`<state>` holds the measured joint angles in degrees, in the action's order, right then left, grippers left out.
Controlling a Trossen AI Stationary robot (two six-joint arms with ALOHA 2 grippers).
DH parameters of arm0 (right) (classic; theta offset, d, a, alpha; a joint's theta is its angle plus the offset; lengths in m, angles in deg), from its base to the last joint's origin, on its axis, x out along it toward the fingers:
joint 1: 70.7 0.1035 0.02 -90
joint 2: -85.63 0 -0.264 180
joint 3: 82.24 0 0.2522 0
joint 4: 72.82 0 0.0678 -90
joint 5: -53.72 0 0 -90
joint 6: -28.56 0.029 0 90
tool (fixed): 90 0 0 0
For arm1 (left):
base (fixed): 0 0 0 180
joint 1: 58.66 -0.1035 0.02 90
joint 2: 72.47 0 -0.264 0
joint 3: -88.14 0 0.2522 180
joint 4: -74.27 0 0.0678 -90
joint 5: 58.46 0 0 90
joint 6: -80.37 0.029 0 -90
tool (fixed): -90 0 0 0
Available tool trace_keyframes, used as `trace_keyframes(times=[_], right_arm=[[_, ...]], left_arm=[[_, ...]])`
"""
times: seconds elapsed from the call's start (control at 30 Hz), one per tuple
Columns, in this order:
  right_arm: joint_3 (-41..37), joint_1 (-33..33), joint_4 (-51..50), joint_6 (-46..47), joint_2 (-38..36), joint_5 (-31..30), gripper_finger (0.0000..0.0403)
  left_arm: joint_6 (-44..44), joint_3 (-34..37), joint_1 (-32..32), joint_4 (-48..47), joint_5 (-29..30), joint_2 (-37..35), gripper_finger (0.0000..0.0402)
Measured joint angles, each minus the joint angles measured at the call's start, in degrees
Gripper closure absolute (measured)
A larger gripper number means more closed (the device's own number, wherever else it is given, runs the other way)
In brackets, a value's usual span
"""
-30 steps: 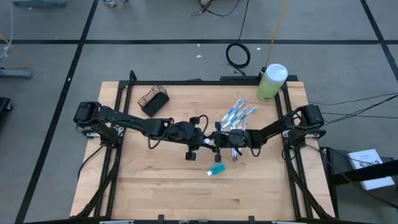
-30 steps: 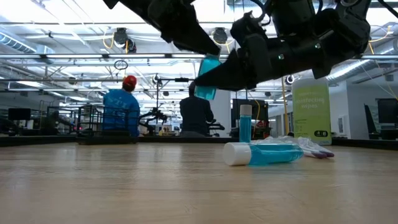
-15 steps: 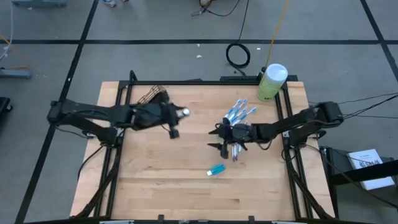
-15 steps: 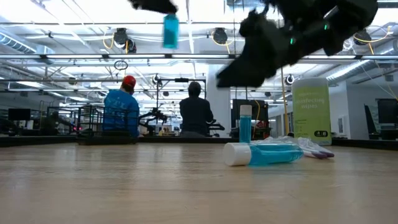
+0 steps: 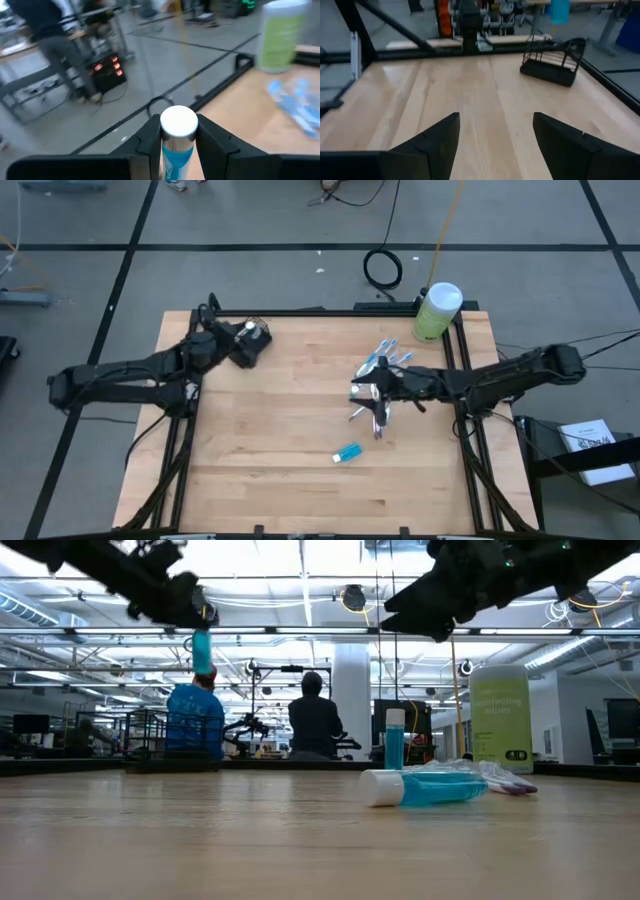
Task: Pick & Place toothbrushing station
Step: Put the middle mouthwash into the middle compartment of the wire organizer
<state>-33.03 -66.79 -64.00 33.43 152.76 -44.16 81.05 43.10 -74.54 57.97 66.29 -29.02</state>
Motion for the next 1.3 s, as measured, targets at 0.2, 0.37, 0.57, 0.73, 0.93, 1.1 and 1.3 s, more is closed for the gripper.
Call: trace_keyframes(times=[0.2, 0.37, 0.57, 0.73, 0.93, 1.1, 1.3], right_arm=[[-4.20, -0.71, 5.51, 0.29, -1.74, -0.11, 0.0161], [-4.56, -0.81, 6.31, 0.04, -1.68, -0.82, 0.0161], [-4.56, -0.84, 6.13, -0.21, -1.68, -1.09, 0.0161], [-4.56, -0.86, 6.28, -0.94, -1.68, -1.13, 0.0161], [-4.56, -0.97, 6.44, -1.10, -1.68, -1.46, 0.0161], [-4.56, -0.98, 7.22, -1.71, -1.68, -1.51, 0.0161], [-4.56, -1.38, 7.48, -2.36, -1.68, -1.50, 0.0161]], left_arm=[[-5.91, 5.87, -8.03, 1.21, -1.85, -1.55, 0.0305], [-7.30, 10.38, -11.73, 7.09, -3.63, -1.51, 0.0305], [-9.40, 14.91, -14.70, 10.56, -4.94, -1.48, 0.0305], [-10.80, 17.71, -15.90, 13.41, -7.04, -1.47, 0.0305], [-11.48, 21.05, -16.66, 17.68, -7.96, -1.47, 0.0305], [-12.11, 21.90, -17.14, 17.65, -8.87, -0.42, 0.0305], [-12.35, 21.96, -17.16, 19.03, -9.33, 4.50, 0.0305]])
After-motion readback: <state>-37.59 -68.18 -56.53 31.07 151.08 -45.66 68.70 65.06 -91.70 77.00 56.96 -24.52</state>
